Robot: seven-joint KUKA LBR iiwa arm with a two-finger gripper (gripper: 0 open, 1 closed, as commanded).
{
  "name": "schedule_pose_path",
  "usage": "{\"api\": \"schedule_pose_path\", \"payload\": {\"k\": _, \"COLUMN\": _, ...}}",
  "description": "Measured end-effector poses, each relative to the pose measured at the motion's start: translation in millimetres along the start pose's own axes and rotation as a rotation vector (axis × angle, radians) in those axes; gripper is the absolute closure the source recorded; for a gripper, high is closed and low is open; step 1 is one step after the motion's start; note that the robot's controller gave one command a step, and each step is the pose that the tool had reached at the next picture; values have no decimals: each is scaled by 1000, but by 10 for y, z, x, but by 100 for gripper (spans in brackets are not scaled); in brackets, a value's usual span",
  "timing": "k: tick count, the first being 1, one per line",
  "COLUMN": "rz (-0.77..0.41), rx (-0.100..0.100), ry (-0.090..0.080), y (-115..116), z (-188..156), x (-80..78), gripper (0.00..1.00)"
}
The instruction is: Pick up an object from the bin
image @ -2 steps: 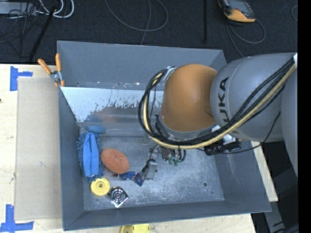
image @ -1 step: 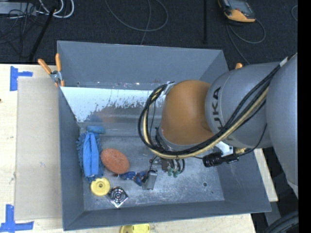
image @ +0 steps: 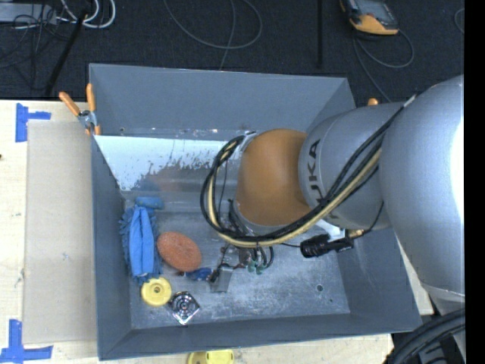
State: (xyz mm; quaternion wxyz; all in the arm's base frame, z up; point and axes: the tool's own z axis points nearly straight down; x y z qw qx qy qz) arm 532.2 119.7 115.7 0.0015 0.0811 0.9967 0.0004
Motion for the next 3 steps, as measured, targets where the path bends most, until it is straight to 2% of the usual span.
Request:
{"api": "schedule_pose_path", "payload": {"k": 1, "rz": 116, "rx": 2, "ry": 6, "y": -151, "z": 467, "x": 205, "gripper": 100}}
{"api": "schedule_pose_path", "payload": {"k": 2, "rz": 116, "rx": 2, "ry": 6, "y": -152, "z": 467, "x": 204, "gripper": 100}}
{"api": "schedule_pose_path", "payload": {"k": 3, "rz": 67, "rx": 0, "ry": 0, "y": 224, "z": -1131, "x": 54, "gripper": 100}}
